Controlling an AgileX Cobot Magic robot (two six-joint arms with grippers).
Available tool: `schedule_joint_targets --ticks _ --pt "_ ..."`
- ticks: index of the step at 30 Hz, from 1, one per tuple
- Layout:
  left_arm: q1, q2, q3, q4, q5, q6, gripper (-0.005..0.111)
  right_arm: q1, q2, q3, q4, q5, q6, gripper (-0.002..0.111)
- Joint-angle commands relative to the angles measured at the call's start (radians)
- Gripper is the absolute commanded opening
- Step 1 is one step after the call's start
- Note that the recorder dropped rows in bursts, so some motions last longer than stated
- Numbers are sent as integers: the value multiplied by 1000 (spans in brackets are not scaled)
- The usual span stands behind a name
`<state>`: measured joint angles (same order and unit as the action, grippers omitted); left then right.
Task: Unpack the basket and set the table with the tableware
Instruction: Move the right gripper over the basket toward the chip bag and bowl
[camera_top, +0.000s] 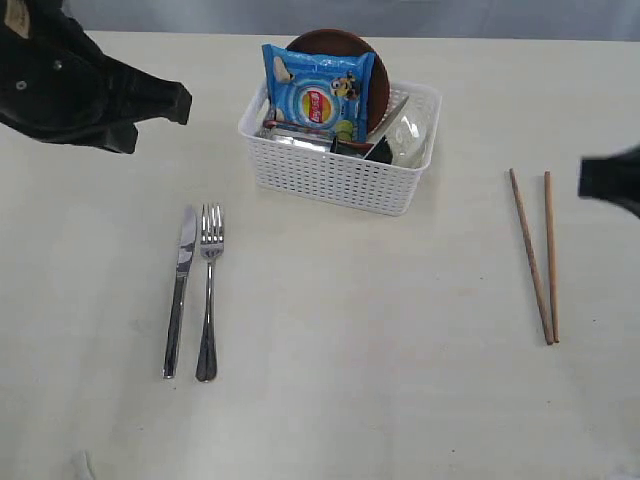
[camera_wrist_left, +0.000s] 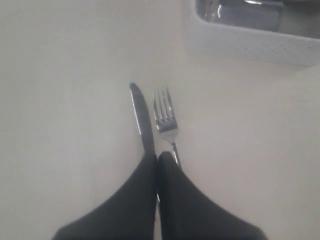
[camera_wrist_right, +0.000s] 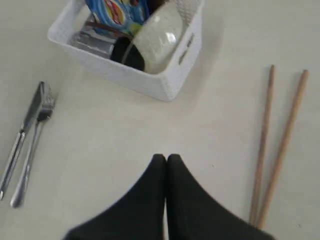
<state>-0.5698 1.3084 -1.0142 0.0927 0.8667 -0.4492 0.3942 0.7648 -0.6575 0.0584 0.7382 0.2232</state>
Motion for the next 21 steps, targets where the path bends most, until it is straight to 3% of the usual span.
schedule_joint_targets --ticks 1,6,12,21 --pt "0 -60 37 8 -12 27 0 5 245 -190 50 -49 -75 0" --pt "0 -104 131 4 -114 31 0 5 535 -423 204 -40 -202 0" --pt "0 -122 150 -64 -126 94 0 5 830 -631 418 70 -334 0" --pt "0 -190 150 -79 -123 114 0 5 1107 -674 425 179 -434 0"
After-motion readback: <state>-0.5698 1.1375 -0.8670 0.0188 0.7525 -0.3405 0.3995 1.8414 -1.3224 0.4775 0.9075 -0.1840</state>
